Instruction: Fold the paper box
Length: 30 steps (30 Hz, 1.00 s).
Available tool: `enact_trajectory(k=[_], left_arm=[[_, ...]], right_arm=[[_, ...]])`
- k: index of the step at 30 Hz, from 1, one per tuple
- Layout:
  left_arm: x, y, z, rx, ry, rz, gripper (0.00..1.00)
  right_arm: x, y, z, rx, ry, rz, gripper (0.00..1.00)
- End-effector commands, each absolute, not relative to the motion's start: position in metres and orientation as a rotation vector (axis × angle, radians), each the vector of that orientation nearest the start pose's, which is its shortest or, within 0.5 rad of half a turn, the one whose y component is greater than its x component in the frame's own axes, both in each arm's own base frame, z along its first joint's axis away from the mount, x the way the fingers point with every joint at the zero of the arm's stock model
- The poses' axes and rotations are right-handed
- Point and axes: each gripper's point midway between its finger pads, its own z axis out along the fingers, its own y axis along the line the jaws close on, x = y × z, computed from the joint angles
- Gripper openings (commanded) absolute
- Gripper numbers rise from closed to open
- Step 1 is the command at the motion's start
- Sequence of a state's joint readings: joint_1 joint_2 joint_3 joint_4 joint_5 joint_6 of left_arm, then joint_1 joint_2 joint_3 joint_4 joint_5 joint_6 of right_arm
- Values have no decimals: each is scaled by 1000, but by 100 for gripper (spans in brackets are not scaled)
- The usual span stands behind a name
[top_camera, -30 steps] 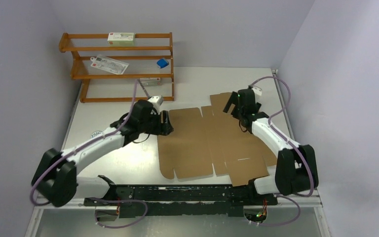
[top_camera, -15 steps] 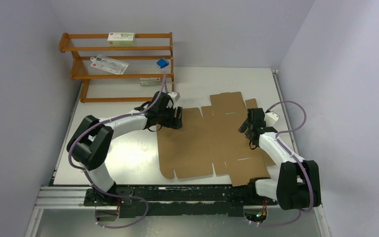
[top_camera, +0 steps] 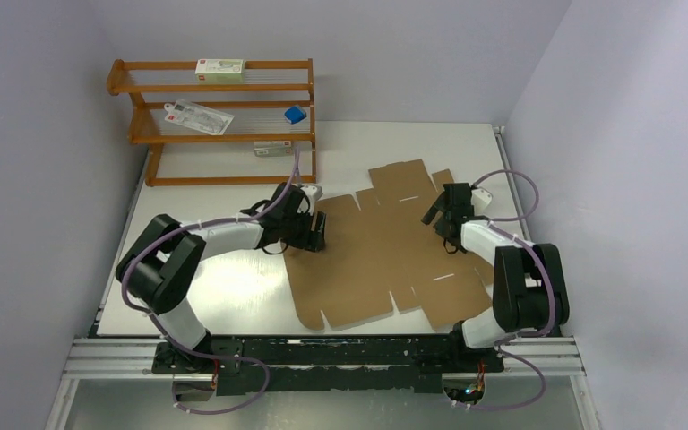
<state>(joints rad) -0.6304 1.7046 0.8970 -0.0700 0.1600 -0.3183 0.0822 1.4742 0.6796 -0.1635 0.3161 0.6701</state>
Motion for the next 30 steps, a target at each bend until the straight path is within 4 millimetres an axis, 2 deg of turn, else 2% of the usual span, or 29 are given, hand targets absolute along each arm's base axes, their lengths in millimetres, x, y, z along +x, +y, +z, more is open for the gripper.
enact_trajectory(k=[1, 5, 11, 16, 19, 21, 24, 26, 30], left_arm=[[264, -268, 23, 486, 2527, -696, 72], [243, -271, 30, 493, 2529, -764, 72], [204, -287, 48, 527, 2516, -905, 73], [174, -300, 60, 556, 2501, -998, 73], [165, -301, 68, 560, 2486, -1011, 72], [177, -294, 83, 529, 2435, -939, 75], [212, -271, 101, 493, 2362, -691, 83], [240, -262, 118, 469, 2321, -596, 85], [293, -244, 121, 396, 2321, -498, 84]], right_arm=[[369, 25, 23, 770, 2287, 133, 100], [396, 44, 12, 707, 2321, 221, 100], [441, 72, 6, 579, 2344, 321, 100], [466, 95, 9, 466, 2345, 405, 100], [474, 109, 22, 379, 2336, 474, 100], [472, 111, 35, 330, 2339, 480, 100], [462, 99, 58, 315, 2328, 410, 100], [451, 88, 76, 339, 2301, 347, 100], [418, 63, 84, 418, 2293, 215, 100]])
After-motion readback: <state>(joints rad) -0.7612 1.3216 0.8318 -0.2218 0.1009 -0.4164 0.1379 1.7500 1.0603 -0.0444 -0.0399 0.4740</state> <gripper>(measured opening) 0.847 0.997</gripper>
